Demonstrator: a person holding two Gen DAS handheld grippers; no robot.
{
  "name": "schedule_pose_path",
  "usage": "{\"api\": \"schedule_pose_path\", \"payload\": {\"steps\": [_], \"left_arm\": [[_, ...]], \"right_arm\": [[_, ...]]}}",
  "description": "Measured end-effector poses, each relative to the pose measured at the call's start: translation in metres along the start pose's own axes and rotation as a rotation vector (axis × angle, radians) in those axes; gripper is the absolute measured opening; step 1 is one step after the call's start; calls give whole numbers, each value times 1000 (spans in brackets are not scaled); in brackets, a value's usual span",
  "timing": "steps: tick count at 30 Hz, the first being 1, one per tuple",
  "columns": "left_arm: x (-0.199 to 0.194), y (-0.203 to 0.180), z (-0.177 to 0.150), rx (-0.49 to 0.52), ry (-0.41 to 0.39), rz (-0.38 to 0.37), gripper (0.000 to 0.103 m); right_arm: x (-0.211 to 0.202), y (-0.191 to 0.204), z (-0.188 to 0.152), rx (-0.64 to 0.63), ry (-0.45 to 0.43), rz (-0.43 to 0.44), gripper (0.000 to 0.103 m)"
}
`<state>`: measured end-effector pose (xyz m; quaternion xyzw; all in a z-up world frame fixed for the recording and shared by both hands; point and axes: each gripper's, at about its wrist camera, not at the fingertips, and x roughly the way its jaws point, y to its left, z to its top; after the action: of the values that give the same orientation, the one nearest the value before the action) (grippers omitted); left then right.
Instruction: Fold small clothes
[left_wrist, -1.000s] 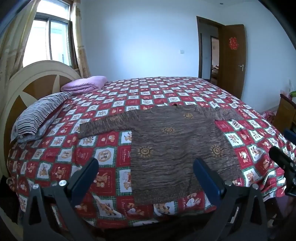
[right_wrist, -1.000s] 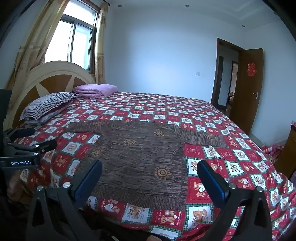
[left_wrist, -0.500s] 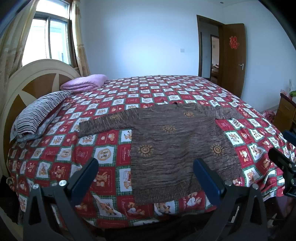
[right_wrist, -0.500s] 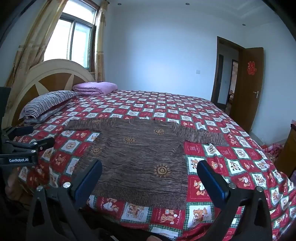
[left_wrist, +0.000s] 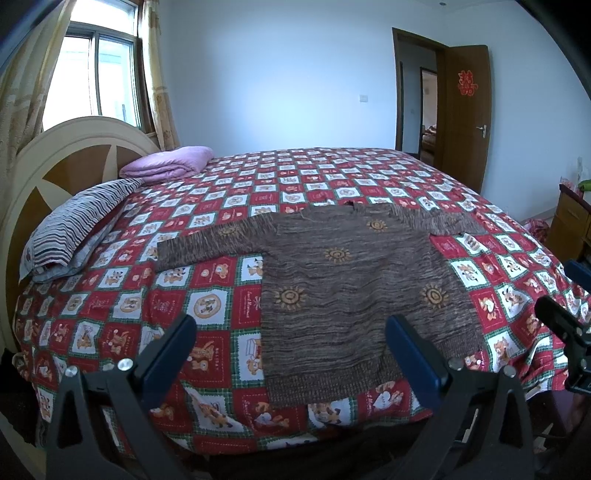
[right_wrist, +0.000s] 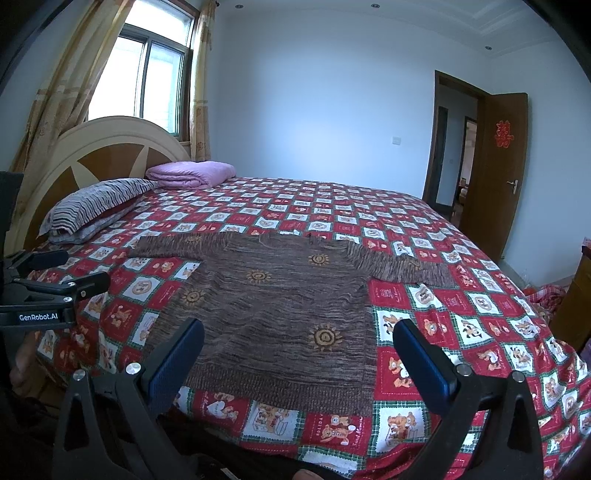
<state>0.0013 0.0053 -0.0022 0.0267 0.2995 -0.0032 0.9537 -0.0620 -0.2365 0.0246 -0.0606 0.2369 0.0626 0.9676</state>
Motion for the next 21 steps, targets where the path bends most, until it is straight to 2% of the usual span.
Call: {"api": "schedule_pose_path", "payload": {"steps": [21], "left_arm": [[0,0,1,-1,5,0,103]], "right_arm": [[2,5,-4,-4,15,14,102]]}}
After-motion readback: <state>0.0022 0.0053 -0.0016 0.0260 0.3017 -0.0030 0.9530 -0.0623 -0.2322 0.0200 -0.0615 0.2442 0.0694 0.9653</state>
